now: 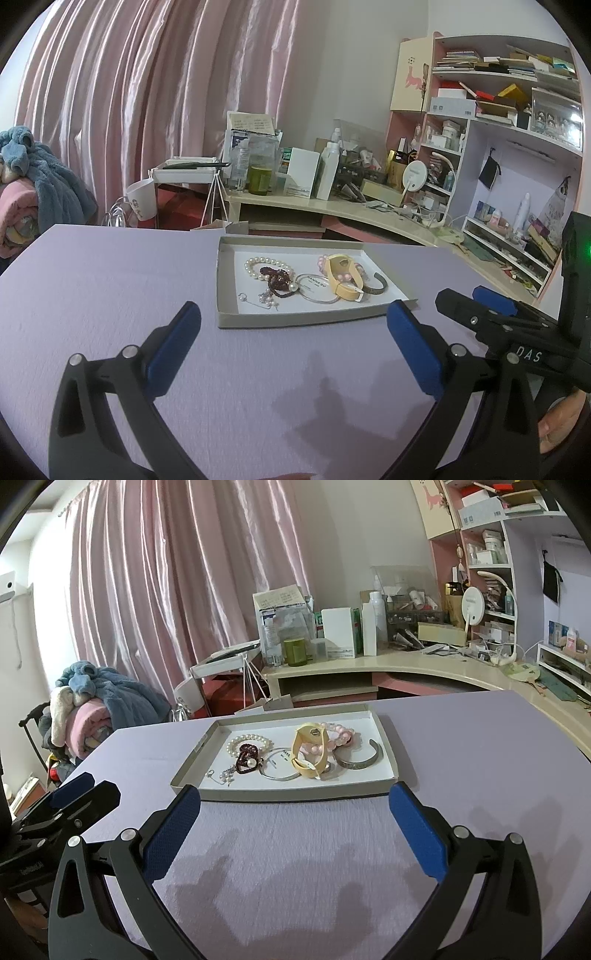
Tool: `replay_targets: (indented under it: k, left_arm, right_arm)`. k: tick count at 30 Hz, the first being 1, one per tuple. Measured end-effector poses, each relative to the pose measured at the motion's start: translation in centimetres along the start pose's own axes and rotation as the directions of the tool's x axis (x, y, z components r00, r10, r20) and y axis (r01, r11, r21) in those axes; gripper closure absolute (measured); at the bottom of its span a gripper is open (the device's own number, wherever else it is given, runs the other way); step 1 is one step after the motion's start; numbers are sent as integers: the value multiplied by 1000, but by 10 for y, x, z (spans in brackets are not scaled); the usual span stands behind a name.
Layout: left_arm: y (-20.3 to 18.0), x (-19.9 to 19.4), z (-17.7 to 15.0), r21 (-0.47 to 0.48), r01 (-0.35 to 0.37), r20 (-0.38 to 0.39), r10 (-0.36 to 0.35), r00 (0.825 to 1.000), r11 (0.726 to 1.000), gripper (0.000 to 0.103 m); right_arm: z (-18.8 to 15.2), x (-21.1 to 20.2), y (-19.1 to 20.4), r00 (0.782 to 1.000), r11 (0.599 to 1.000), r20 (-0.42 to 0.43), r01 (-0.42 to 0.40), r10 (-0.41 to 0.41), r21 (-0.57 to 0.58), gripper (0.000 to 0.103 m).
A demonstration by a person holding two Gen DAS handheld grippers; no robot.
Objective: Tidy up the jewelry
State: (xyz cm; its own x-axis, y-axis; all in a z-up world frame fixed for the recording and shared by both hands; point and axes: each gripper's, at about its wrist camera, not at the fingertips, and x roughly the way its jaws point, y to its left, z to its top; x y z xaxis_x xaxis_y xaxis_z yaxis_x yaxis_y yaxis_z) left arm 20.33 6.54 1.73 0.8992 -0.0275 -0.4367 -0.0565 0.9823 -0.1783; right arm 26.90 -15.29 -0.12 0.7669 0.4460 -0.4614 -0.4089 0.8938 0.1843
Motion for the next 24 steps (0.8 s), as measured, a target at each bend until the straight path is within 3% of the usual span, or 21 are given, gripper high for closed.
replay_targets:
  k: [24]
  left_arm:
    - [1, 2, 0, -2, -2, -4, 2, 1000, 1000, 2]
  right_arm:
    - [1, 0, 0, 1000, 1000, 1, -1, 1, -1, 1]
